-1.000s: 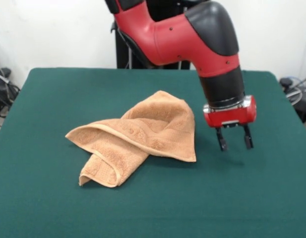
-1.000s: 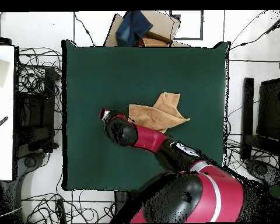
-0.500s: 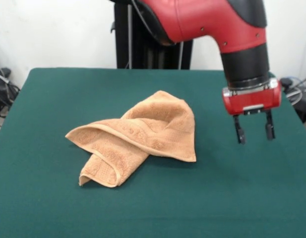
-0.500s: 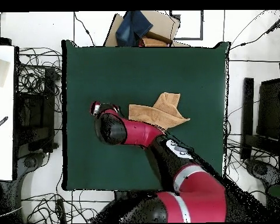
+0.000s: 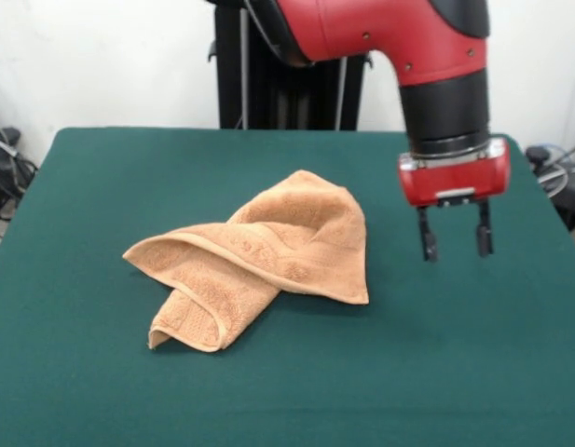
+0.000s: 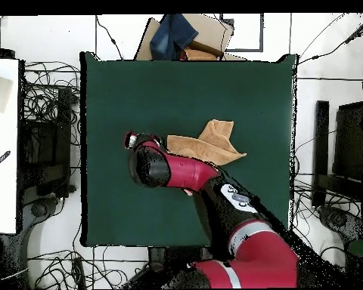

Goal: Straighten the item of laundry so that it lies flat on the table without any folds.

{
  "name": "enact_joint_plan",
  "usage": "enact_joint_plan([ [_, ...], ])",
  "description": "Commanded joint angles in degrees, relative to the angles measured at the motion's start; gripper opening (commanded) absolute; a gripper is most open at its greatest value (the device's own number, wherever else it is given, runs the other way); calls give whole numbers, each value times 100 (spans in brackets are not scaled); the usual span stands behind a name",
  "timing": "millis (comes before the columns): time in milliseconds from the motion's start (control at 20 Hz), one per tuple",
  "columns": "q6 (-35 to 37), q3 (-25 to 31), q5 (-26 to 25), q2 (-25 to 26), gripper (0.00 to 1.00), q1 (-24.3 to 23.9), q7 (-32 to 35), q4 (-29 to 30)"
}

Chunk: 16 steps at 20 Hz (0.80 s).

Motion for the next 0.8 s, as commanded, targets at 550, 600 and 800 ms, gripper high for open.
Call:
enact_joint_plan([
  [550, 74, -265, -475, 378, 100, -444, 625, 3],
  [600, 63, -266, -476, 358, 100, -432, 655, 20],
  [800, -130, -338, -531, 239, 100, -385, 787, 85],
])
